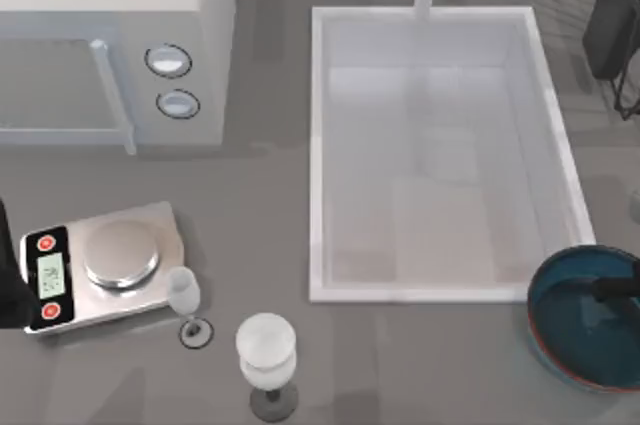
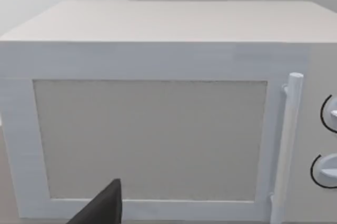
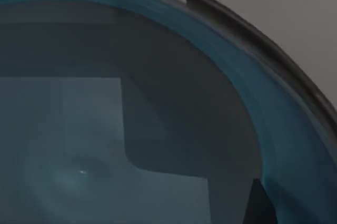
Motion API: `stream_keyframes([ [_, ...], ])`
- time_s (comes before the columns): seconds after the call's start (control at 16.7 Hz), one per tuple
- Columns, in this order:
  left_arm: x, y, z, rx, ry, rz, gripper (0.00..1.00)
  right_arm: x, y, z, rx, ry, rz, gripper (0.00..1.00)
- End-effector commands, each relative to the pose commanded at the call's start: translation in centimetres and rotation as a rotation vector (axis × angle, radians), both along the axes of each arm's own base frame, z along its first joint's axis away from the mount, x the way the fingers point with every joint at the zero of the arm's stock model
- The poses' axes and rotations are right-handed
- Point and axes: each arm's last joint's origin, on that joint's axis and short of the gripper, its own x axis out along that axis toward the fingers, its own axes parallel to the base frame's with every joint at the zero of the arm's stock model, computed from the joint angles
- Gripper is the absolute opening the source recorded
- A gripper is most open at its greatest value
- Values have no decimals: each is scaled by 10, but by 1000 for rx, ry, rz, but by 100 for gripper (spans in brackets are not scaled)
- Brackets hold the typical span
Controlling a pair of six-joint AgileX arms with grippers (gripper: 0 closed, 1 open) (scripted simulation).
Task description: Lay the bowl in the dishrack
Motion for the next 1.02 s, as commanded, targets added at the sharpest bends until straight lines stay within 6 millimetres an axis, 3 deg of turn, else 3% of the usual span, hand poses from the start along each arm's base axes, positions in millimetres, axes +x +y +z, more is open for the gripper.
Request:
stream_keyframes([
  [0.6, 0, 0, 0, 0, 0, 0, 100, 5, 1, 8, 2, -1, 0, 0],
  [0.78, 0, 0, 0, 0, 0, 0, 100, 18, 3, 39, 2, -1, -2, 0],
  [1.02, 0, 0, 0, 0, 0, 0, 100, 24, 3, 101, -3, 36, -6, 0],
])
